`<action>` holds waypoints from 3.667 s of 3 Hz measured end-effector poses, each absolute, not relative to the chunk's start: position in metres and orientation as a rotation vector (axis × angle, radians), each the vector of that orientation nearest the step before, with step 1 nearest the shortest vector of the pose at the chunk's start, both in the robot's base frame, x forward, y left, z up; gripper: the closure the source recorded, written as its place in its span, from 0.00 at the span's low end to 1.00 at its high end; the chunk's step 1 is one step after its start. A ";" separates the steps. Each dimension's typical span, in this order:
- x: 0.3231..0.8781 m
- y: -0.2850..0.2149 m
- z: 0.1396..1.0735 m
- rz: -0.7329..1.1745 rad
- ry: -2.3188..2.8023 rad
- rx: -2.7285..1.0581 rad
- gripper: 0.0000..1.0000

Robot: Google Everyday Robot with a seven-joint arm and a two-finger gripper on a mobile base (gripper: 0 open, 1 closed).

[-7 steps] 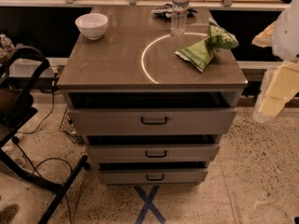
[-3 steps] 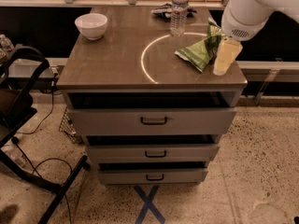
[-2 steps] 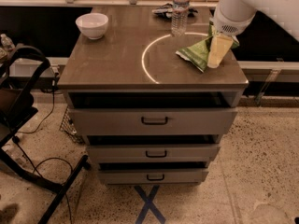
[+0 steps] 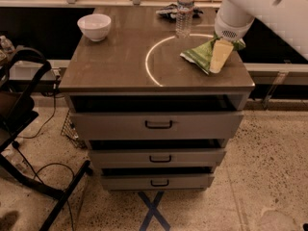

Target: Move green jalapeno chip bag near white bowl

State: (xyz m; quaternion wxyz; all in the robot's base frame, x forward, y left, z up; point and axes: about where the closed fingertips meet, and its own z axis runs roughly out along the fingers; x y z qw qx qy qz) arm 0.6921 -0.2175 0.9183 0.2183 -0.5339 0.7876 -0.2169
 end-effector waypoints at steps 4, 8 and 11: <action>0.744 -0.227 0.864 -0.503 2.317 -1.403 0.77; 0.736 -0.205 0.982 -0.574 2.011 -1.435 1.00; 0.732 0.009 1.025 -0.075 1.568 -1.608 1.00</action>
Offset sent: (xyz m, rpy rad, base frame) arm 0.0793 -0.0088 -0.0680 0.1112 0.0988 -0.1293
